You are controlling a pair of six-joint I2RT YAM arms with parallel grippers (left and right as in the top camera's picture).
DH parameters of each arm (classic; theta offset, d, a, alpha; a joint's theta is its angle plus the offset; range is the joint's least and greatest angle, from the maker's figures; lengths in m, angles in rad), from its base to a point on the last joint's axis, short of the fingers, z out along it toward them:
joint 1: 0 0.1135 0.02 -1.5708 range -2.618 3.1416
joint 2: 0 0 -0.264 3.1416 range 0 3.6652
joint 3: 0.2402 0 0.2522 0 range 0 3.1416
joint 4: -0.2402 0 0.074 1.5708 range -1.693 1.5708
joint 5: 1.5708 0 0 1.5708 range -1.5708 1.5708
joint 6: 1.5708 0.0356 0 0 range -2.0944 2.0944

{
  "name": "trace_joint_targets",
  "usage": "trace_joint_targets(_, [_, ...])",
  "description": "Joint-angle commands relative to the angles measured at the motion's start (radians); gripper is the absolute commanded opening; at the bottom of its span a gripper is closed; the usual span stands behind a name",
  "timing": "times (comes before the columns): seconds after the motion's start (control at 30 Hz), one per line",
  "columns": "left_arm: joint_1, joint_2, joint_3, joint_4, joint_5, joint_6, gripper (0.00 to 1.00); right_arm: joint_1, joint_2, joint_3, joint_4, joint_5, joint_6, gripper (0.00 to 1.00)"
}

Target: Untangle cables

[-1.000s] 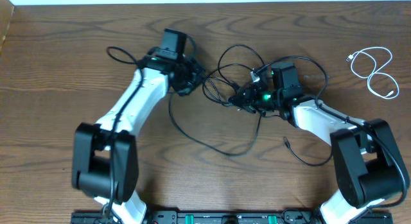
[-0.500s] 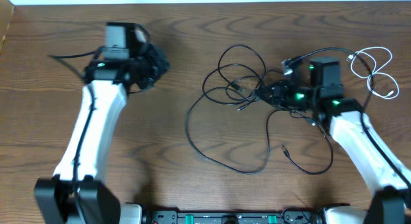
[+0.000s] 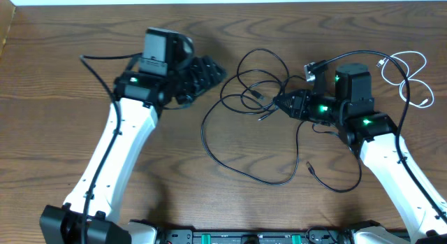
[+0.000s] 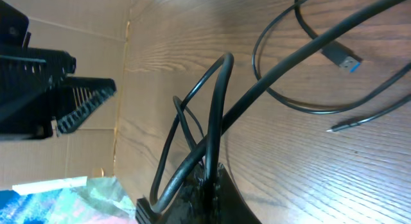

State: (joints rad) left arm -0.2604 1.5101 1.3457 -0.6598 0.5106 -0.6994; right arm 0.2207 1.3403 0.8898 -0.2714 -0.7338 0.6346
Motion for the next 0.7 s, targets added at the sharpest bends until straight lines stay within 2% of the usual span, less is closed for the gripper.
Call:
trace_joint_targets(0.0, [-0.052,0.010,-0.007,0.002,-0.039,-0.125,0.69,0.021,-0.003,-0.002,0.011,0.010,0.024,0.01])
trace_joint_targets(0.33, [-0.223,0.038,-0.007,-0.032,-0.055,-0.552,0.66,0.036,-0.003,-0.002,0.034,0.137,0.050,0.01])
trace_joint_targets(0.57, [-0.292,0.038,-0.007,0.063,-0.055,-0.582,0.68,0.036,-0.003,-0.002,0.036,0.137,0.068,0.01])
trace_joint_targets(0.6, [-0.298,0.038,-0.007,0.075,-0.056,-0.583,0.65,0.036,-0.003,-0.002,0.036,0.137,0.068,0.01])
trace_joint_targets(0.67, [-0.307,0.038,-0.007,0.106,-0.055,-0.590,0.48,0.036,-0.003,-0.002,0.036,0.137,0.068,0.01])
